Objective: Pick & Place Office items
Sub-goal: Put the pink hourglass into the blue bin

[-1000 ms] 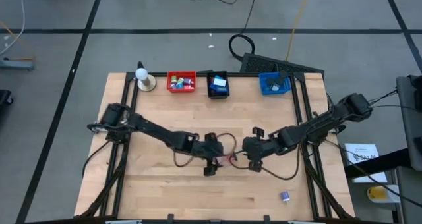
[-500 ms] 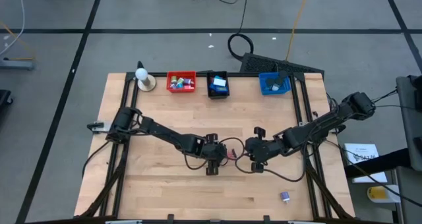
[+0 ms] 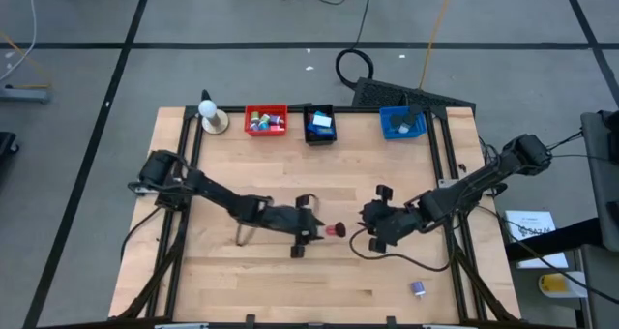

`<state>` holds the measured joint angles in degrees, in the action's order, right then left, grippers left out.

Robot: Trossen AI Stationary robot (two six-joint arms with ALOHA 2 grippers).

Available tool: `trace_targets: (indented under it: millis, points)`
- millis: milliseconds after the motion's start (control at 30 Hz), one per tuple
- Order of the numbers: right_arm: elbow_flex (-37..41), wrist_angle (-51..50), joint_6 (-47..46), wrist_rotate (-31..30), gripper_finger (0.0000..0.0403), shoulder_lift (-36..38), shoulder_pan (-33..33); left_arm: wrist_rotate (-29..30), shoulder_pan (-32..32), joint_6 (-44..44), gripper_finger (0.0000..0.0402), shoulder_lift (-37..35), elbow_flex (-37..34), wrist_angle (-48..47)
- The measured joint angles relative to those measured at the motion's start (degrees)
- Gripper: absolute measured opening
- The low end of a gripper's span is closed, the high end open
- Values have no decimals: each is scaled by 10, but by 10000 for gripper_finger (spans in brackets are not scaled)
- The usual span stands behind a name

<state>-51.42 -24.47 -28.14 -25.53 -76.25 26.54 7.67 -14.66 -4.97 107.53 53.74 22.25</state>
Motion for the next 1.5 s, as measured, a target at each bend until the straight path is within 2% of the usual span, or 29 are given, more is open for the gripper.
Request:
trace_targets:
  millis: [133, 267, 567, 700, 767, 900, 1200, 1500]
  points:
    - [0, 62, 11, -1, 132, 1, -11, -55, 8, 2, 170, -16, -101, 224]
    - [-4, 125, 40, 2, 172, 1, -24, -77, 21, 5, 170, -6, -151, 358]
    - [-23, 178, -16, 95, 314, 1, -68, -93, 36, 23, 170, 2, -159, 405]
    - [-24, 216, -36, 150, 351, -9, -80, -94, 43, 17, 170, 2, -158, 424]
    - [-24, 210, -41, 153, 359, -12, -82, -94, 47, 8, 170, 2, -158, 423]
    - [-24, 220, -40, 137, 363, -21, -90, -93, 50, 0, 170, 2, -158, 423]
    - [-23, 275, -14, 153, 357, -76, -112, -87, 51, -7, 170, 2, -158, 423]
    - [-24, 317, 3, 152, 274, -90, -115, -86, 51, -8, 170, 2, -158, 423]
